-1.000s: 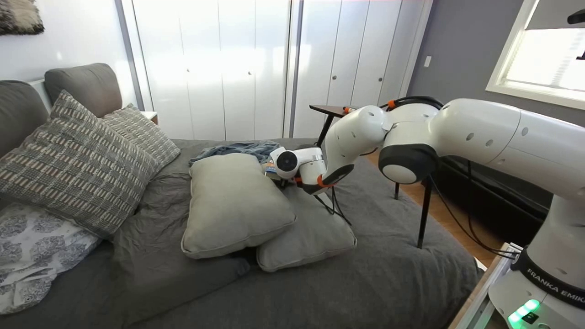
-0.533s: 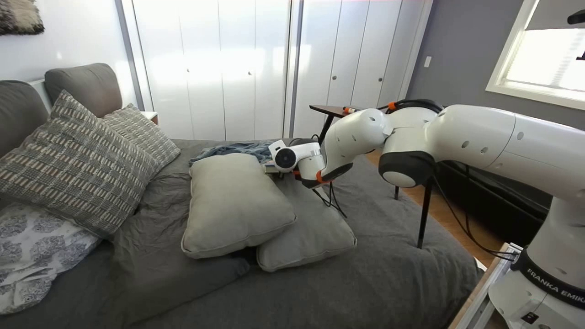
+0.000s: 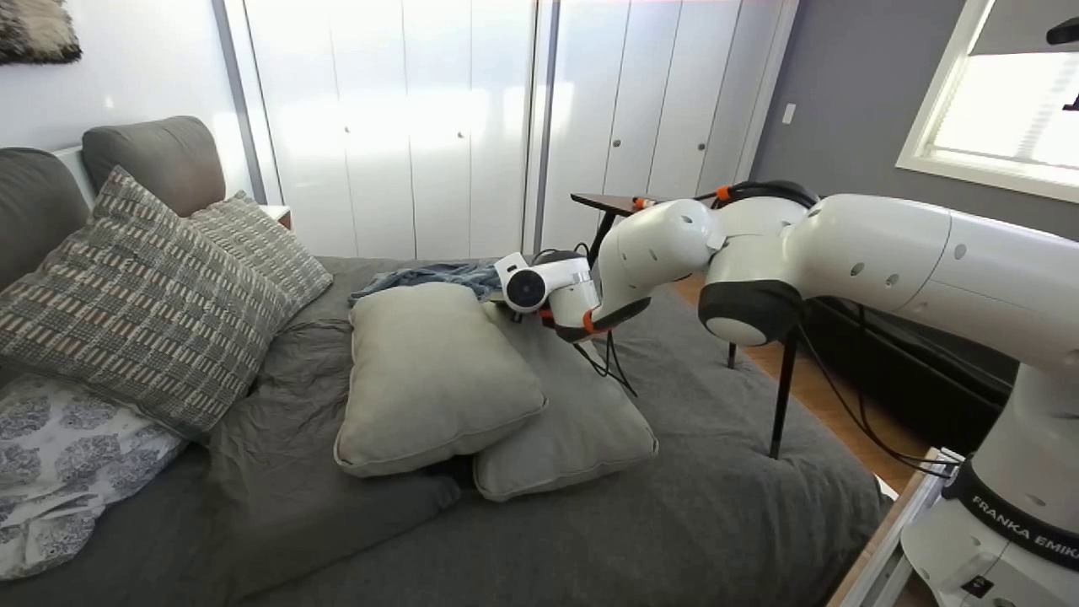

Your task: Remove the book from the pillow and put it on the table

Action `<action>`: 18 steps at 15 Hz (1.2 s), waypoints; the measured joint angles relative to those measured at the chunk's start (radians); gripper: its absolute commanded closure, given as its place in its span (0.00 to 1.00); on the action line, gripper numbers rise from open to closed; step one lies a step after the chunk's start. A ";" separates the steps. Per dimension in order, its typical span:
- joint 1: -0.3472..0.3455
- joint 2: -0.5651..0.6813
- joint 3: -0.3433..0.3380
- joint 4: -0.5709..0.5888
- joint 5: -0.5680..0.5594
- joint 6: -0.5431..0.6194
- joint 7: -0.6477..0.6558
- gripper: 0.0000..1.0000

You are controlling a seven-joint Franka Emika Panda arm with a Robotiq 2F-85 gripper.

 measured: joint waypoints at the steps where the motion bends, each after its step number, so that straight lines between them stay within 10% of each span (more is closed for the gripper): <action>1: 0.000 0.000 0.000 0.000 0.000 0.000 0.007 0.84; 6: 0.013 -0.005 -0.057 0.004 0.000 0.001 0.088 0.89; 18: 0.299 -0.087 -0.524 -0.187 -0.035 0.002 0.418 0.89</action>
